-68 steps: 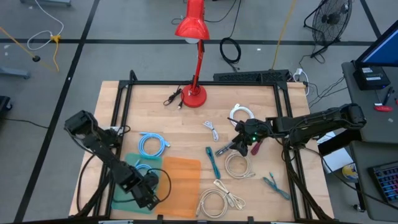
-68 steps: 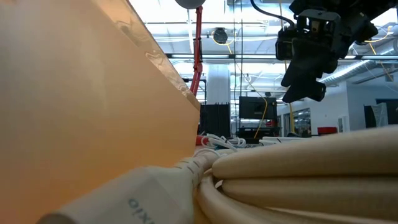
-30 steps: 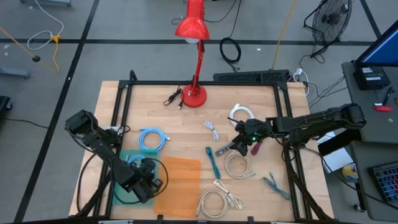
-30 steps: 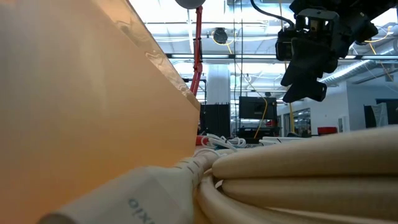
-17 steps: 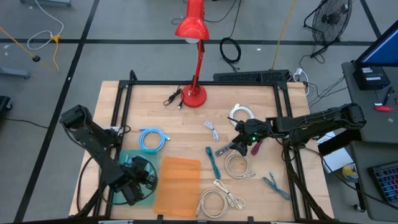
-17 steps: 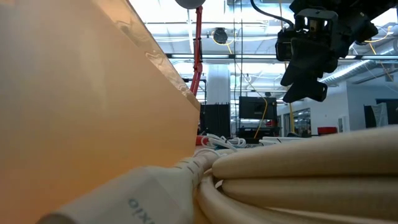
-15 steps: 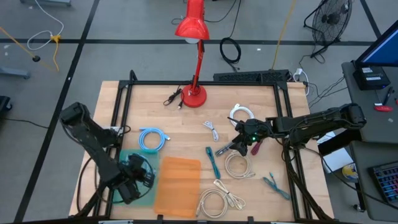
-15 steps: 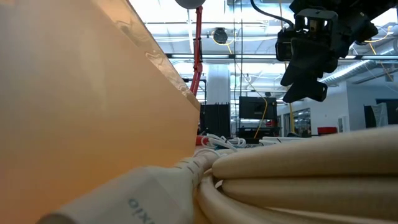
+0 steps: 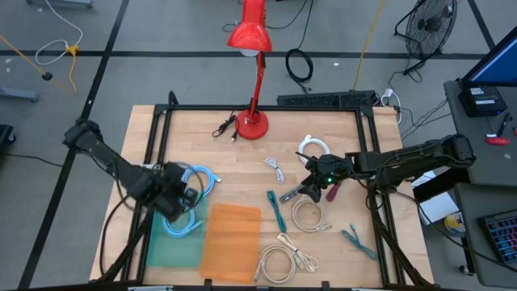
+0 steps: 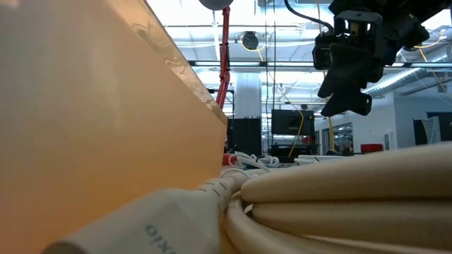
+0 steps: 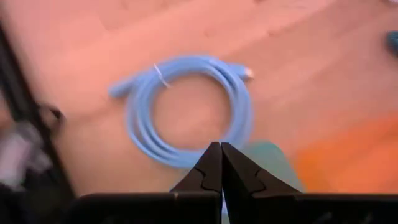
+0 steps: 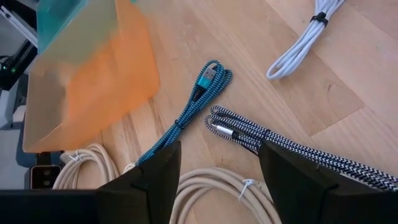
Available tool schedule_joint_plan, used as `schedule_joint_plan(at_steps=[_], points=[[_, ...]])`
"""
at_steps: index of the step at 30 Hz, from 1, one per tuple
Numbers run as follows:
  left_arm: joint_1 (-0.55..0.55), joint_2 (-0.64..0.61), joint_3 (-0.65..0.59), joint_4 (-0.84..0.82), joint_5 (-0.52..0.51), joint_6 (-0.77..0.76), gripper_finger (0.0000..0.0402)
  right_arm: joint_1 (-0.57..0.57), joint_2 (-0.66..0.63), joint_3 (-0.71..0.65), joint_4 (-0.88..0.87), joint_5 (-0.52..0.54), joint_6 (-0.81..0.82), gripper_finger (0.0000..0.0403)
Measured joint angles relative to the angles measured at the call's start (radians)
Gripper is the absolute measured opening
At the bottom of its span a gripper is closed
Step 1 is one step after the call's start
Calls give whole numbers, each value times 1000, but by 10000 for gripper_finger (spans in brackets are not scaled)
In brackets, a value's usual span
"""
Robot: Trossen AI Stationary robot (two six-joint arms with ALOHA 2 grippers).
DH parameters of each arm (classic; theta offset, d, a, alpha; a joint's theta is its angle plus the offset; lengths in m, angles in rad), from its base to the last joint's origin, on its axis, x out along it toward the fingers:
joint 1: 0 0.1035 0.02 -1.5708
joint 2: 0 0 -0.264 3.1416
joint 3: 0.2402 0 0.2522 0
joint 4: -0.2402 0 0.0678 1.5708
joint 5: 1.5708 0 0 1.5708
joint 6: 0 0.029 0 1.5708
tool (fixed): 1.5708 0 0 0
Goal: Pick & Place USB Port
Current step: Put the light blue USB cable into the blue bin
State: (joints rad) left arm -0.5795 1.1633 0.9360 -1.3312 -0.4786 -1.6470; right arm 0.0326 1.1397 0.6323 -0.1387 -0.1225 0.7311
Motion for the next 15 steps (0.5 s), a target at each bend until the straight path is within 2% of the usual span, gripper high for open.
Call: schedule_joint_plan(at_steps=[7,11,15], points=[[355,-47,0,-2,13,460,16,0,0,0,0,52,90,208],[553,-43,0,50,48,736,51,0,0,0,0,97,96,208],[727,-15,0,133,132,1017,102,0,0,0,0,114,137,208]])
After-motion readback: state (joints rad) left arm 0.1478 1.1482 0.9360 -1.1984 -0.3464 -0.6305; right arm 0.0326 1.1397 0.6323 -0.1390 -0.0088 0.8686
